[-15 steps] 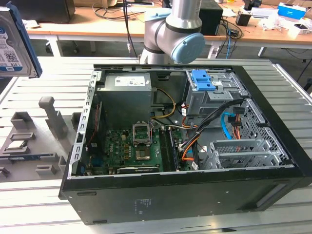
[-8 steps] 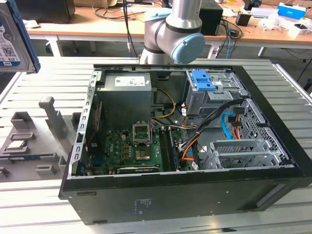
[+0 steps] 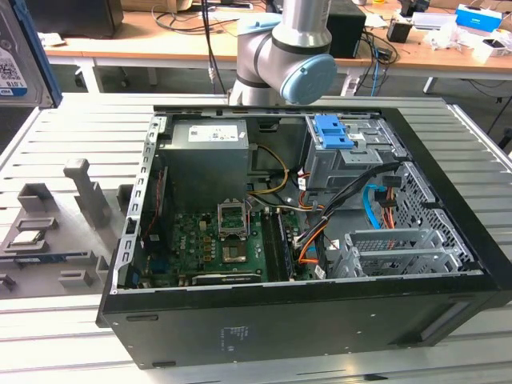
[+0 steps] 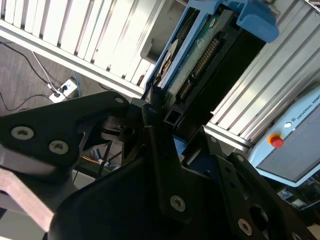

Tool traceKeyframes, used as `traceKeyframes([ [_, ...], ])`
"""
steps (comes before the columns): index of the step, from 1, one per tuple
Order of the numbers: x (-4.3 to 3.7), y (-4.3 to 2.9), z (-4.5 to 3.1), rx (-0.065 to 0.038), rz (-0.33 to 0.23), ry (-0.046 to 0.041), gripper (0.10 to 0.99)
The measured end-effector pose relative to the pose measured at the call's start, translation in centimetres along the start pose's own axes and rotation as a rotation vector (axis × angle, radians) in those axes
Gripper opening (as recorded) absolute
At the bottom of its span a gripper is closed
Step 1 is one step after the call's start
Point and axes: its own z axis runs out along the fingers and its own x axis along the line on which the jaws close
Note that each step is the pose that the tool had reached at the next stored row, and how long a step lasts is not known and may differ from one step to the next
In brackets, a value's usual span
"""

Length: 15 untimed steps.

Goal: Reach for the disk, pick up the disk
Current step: 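Pick up the disk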

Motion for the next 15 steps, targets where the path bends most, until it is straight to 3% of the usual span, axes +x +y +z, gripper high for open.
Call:
traceKeyframes([
  [2,0.0,0.0,-0.34,0.0,0.0,0.0,0.365],
  [10,0.0,-0.04,-0.35,0.0,0.0,0.0001,0.365],
  [15,-0.02,-0.68,-0.38,0.0,0.0,0.0006,0.365],
])
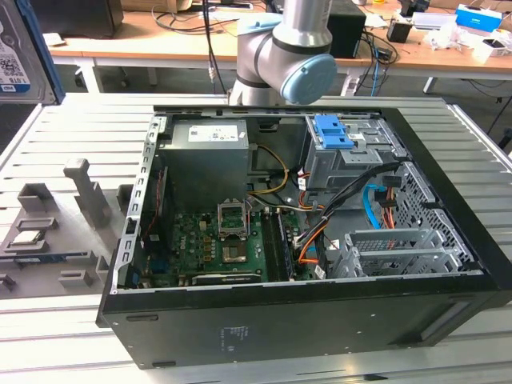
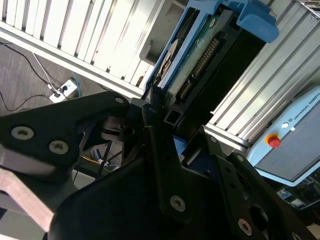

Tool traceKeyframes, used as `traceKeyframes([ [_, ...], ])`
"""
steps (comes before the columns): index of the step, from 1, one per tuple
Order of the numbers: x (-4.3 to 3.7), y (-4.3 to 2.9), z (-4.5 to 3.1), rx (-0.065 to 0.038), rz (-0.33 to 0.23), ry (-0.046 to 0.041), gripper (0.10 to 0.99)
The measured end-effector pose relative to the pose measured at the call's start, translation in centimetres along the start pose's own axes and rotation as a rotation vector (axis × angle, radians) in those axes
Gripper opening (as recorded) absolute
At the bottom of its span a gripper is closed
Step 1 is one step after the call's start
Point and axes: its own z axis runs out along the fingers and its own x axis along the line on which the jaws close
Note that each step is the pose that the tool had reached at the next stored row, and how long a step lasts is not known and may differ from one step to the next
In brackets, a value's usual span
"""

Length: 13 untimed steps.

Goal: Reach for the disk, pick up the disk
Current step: 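Pick up the disk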

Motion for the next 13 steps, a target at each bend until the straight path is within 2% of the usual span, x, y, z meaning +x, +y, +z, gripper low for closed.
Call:
traceKeyframes([
  [13,-0.07,-2.53,-0.11,0.0,0.0,0.0001,0.365],
])
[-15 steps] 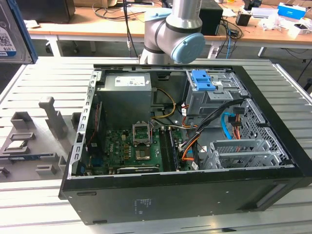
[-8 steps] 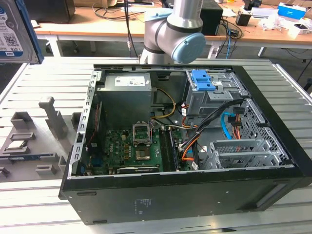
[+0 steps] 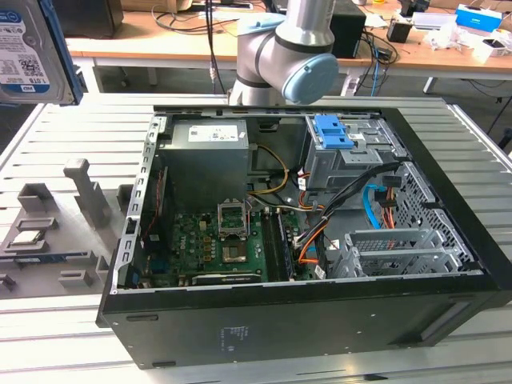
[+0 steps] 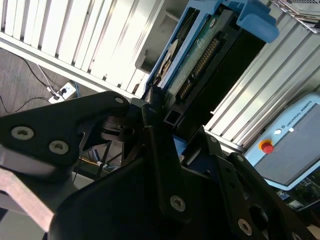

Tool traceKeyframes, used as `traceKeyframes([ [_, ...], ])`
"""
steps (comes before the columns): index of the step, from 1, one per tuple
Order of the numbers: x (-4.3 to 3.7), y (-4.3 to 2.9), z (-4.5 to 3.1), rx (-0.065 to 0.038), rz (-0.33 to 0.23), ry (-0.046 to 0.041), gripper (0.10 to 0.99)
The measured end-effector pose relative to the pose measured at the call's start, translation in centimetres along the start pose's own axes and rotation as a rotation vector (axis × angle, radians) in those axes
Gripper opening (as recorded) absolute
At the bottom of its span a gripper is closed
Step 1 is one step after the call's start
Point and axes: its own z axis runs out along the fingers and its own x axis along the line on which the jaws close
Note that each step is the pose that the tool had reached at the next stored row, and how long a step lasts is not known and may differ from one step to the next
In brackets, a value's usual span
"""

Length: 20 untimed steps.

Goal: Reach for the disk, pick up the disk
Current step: 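Pick up the disk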

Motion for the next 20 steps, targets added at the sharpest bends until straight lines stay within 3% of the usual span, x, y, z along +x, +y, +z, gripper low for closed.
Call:
traceKeyframes([
  [5,-0.03,-0.99,-0.04,0.0,0.0,-0.0001,0.365],
  [9,-0.07,-2.56,-0.1,0.0,0.0,-0.0001,0.365],
  [20,-0.16,-5.82,-0.25,0.0,0.0,0.0,0.365],
])
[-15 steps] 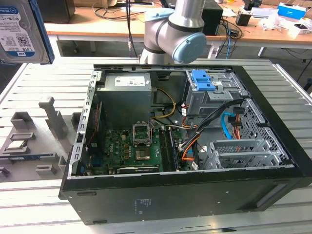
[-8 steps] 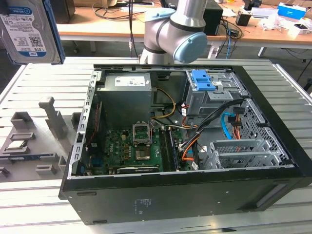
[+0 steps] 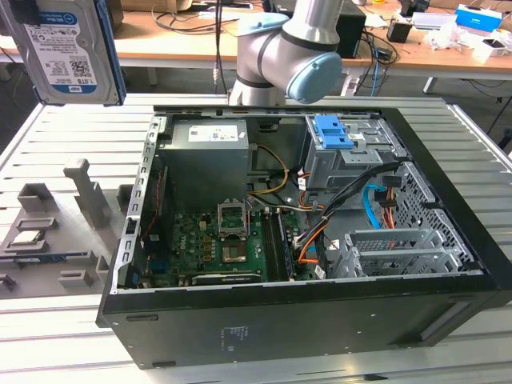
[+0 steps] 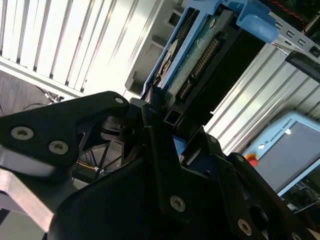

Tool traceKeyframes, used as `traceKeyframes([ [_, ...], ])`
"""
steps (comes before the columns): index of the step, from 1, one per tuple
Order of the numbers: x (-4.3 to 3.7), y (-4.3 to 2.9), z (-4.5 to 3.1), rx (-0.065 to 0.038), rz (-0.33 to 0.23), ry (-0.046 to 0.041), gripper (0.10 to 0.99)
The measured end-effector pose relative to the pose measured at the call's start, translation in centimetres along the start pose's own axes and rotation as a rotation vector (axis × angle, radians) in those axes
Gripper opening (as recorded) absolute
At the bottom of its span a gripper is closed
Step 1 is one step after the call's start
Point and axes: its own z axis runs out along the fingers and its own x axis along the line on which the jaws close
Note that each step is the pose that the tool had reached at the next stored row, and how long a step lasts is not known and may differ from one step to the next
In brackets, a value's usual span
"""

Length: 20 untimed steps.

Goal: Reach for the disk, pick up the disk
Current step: 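Pick up the disk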

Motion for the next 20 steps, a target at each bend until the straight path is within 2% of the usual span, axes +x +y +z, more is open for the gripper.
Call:
traceKeyframes([
  [9,-0.06,-2.33,-0.1,0.0,0.0,0.0,0.365],
  [13,-0.11,-4.24,-0.17,0.0,0.0,-0.0001,0.365],
  [18,-0.15,-5.71,-0.24,0.0,0.0,0.0,0.365],
  [20,-0.17,-6.59,-0.27,0.0,0.0,-0.0001,0.365],
])
